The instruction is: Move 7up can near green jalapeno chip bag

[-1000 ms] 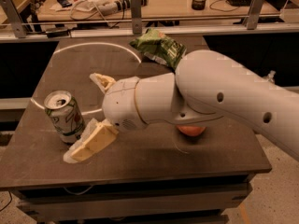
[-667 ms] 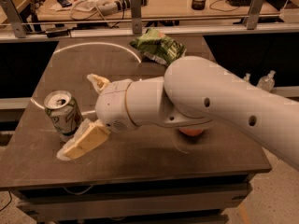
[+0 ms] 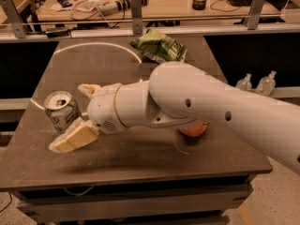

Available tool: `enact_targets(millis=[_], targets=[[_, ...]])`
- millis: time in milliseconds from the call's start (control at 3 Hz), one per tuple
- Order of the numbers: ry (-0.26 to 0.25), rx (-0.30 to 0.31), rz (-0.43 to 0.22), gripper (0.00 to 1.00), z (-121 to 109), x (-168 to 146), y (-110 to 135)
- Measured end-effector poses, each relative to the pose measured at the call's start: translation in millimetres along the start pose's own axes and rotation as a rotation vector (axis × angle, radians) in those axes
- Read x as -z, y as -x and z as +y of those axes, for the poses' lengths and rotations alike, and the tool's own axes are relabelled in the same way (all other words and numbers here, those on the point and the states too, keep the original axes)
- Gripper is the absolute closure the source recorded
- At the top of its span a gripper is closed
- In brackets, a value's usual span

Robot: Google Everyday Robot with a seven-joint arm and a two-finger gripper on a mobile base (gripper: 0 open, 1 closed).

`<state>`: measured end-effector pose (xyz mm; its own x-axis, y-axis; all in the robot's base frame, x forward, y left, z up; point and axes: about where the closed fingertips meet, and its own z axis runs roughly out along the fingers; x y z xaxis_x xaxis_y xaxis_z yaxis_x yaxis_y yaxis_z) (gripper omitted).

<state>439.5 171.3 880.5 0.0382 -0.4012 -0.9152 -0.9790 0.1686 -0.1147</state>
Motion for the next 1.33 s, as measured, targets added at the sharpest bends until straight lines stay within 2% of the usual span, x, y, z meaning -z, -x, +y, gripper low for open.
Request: enact_targets(millis=[333,667,1000,1333], targets=[[0.034,-0.046,0.010,0.41,1.8,-6.3,-8.1],[0.049,-0.058,-0.001,0.62,-0.1,-6.0,-8.8],[0.001,-0.054,-0.041,0.87,-11.3,13.2,1.1],[-0.127,-0.060,-0.064,1.00,-32.5,56.9,2.7]])
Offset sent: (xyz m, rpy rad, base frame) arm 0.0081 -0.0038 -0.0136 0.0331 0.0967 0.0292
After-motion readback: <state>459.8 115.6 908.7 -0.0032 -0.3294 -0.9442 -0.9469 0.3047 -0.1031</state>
